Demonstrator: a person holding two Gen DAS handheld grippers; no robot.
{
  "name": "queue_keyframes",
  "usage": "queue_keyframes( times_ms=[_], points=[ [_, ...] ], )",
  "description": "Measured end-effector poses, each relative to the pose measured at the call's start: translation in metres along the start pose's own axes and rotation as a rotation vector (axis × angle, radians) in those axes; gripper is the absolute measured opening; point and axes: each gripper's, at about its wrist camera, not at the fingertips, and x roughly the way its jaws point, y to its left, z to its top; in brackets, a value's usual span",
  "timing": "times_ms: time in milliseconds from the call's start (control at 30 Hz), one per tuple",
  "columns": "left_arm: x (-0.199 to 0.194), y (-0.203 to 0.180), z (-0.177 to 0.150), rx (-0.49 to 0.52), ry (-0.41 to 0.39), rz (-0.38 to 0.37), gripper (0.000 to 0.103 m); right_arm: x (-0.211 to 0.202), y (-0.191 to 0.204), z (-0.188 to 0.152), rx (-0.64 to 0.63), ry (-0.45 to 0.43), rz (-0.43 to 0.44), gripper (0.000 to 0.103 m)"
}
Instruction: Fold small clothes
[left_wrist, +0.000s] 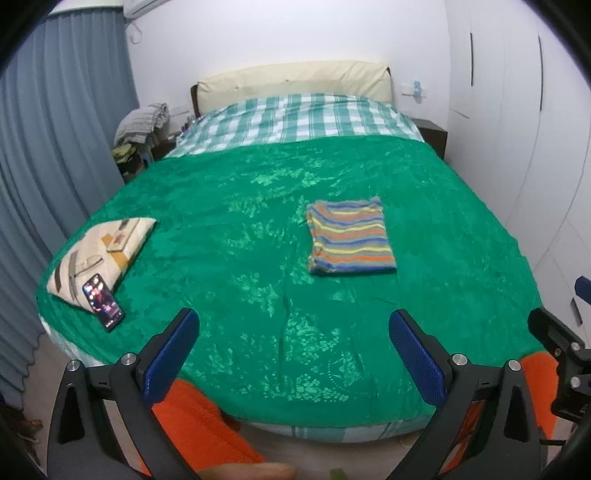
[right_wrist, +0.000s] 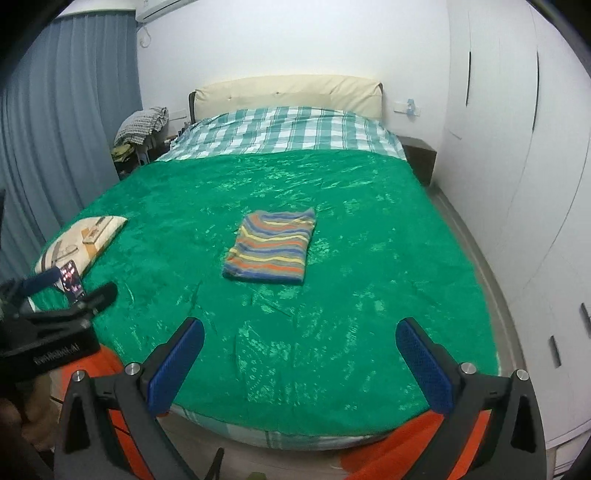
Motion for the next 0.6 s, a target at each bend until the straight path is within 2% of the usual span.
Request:
queue_keyframes(
  times_ms=[267,400,600],
  points=[
    [-0.001,0.003,0.0,-0.027,0.001,0.008,0.103,0.004,-0.004,-0.003,-0.001,-0.001,-0.046,0.102],
    [0.002,0.005,0.0,-0.037,0.014,-0.02,0.103,0.009,-0.002,-0.004,-0.003,0.01,-0.033,0.102],
    [0.005,0.006,0.001,-0.036,0.013,-0.015,0.103,0.015,-0.001,-0.004,-0.005,0.018,-0.021,0.102]
  ],
)
